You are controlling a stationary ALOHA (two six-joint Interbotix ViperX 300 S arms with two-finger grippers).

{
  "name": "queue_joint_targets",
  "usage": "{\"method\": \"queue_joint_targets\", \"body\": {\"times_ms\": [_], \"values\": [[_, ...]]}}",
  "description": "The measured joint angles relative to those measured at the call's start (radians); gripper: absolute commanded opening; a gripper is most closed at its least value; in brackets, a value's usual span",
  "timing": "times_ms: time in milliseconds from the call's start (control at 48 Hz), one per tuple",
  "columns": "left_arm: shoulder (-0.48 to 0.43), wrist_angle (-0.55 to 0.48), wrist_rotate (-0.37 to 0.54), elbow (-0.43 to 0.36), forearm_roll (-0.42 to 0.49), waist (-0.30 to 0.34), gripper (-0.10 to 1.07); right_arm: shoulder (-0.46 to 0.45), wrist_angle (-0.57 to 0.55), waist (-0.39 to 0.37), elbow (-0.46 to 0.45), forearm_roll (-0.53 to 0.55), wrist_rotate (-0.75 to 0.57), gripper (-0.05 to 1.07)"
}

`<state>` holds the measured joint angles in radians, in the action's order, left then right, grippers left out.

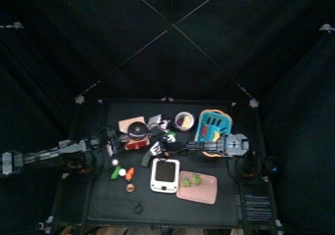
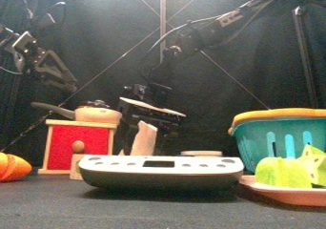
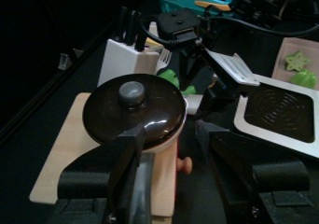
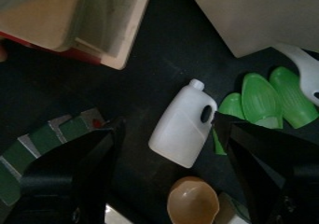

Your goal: Grab detergent

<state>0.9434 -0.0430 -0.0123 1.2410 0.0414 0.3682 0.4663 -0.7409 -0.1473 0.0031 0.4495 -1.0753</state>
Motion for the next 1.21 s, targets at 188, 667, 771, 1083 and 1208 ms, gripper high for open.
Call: {"method": "queue_joint_targets", "body": {"times_ms": [188,667,771,1083,1208], "values": [[0.0,0.0,0.0,0.005,0.0,0.0,0.85,0.012,-0.012,0.002,0.0,-0.002,0.0,1.03],[0.0,0.0,0.0,0.005,0.0,-0.002,0.85,0.029,-0.021,0.005,0.018,-0.028,0.005,1.01],[0.0,0.0,0.0,0.003,0.0,0.0,0.85,0.037,-0.008,0.005,0.017,-0.037,0.006,0.96],[0.0,0.0,0.0,0.006,0.0,-0.002,0.85,0.038,0.012,0.014,0.017,-0.048,0.003,0.78],[0.0,0.0,0.0,0.005,0.002,0.0,0.85,0.04,0.009,0.028,0.017,-0.048,0.002,0.78]]}}
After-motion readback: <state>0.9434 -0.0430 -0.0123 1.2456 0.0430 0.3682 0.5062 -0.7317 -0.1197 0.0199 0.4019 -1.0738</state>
